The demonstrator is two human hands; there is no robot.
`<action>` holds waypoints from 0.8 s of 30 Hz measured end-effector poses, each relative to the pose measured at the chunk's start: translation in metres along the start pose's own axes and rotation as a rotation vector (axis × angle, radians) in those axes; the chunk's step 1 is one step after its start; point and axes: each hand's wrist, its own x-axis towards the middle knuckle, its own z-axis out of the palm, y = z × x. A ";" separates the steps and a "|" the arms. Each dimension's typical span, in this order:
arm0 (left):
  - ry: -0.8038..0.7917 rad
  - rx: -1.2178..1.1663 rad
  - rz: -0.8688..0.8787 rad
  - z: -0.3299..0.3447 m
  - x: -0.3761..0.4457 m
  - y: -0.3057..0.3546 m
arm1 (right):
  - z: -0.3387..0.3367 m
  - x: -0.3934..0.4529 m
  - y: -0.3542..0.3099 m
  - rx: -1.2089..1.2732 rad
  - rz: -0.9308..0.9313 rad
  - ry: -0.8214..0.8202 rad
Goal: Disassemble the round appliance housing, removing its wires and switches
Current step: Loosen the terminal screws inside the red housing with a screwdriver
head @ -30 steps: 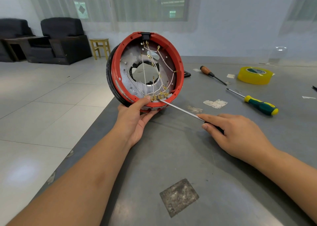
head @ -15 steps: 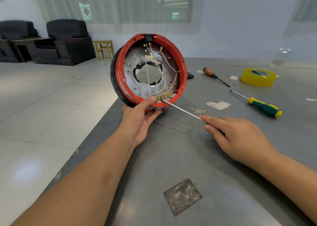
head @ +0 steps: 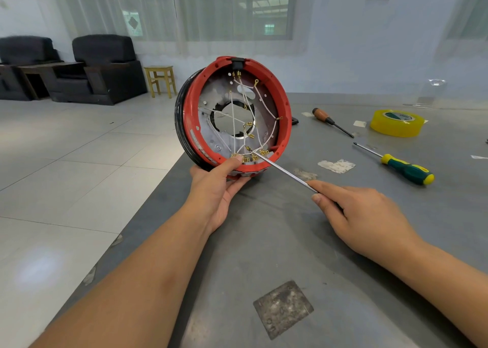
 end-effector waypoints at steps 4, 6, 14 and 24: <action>-0.017 -0.027 -0.026 -0.002 0.001 0.001 | 0.000 -0.002 0.005 0.028 0.000 0.044; -0.020 -0.050 -0.045 -0.004 0.002 0.002 | 0.000 -0.001 0.007 0.046 0.006 0.069; -0.046 -0.032 -0.018 -0.005 0.004 0.000 | 0.001 -0.003 0.005 -0.007 -0.056 0.031; -0.075 0.197 -0.057 -0.015 0.009 0.013 | 0.001 -0.002 0.008 -0.033 -0.077 0.045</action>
